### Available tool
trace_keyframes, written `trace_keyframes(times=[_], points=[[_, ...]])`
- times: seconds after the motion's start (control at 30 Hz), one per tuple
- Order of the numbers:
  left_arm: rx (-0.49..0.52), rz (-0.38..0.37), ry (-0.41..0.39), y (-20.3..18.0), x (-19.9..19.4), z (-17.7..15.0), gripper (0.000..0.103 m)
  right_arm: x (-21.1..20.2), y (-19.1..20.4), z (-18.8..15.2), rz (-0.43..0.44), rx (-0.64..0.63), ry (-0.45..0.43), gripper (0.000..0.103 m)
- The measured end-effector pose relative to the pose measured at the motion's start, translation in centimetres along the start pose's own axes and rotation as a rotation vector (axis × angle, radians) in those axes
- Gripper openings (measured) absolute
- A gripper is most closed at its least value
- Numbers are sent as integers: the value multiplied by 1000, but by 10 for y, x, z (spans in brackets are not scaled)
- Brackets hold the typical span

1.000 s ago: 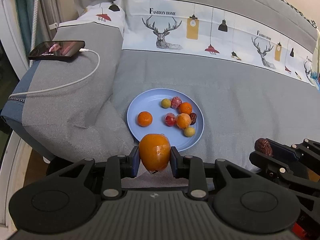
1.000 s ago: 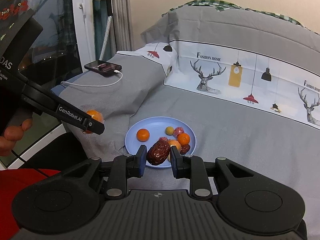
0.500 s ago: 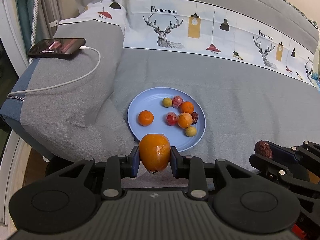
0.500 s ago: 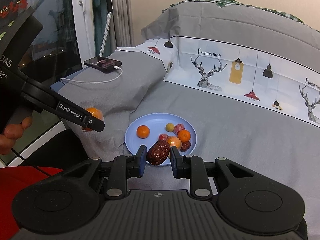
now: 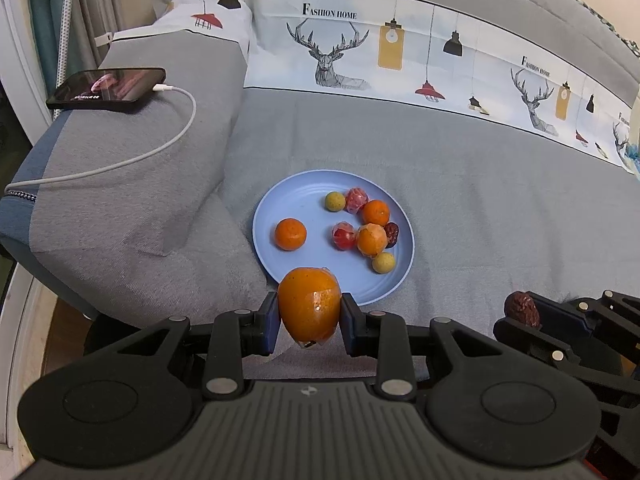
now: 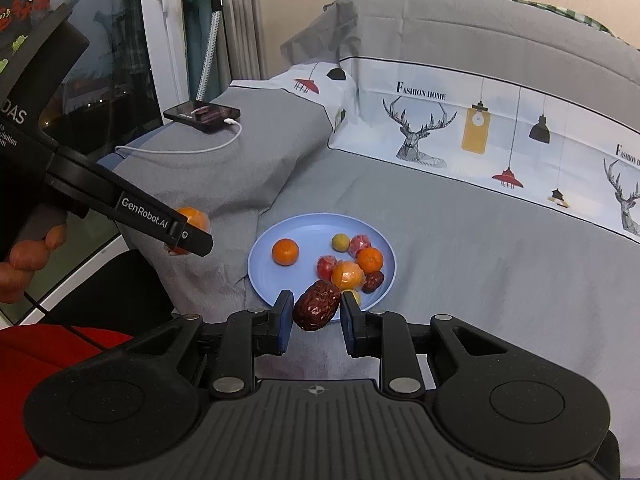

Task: Organize fruits
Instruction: 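Carry the orange and the date over the blue plate with both grippers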

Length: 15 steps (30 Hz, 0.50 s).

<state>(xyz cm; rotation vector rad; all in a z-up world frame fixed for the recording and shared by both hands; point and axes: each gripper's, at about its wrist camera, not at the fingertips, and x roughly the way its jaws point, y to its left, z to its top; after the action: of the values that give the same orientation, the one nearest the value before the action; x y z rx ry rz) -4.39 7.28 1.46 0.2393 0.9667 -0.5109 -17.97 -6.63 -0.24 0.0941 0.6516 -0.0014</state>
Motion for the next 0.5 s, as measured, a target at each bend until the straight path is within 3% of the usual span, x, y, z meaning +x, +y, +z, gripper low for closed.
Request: trace_keyframes(times=[0.5], points=[[5,25,52,0,42,32,34,47,-9,9,5,12,55,27]])
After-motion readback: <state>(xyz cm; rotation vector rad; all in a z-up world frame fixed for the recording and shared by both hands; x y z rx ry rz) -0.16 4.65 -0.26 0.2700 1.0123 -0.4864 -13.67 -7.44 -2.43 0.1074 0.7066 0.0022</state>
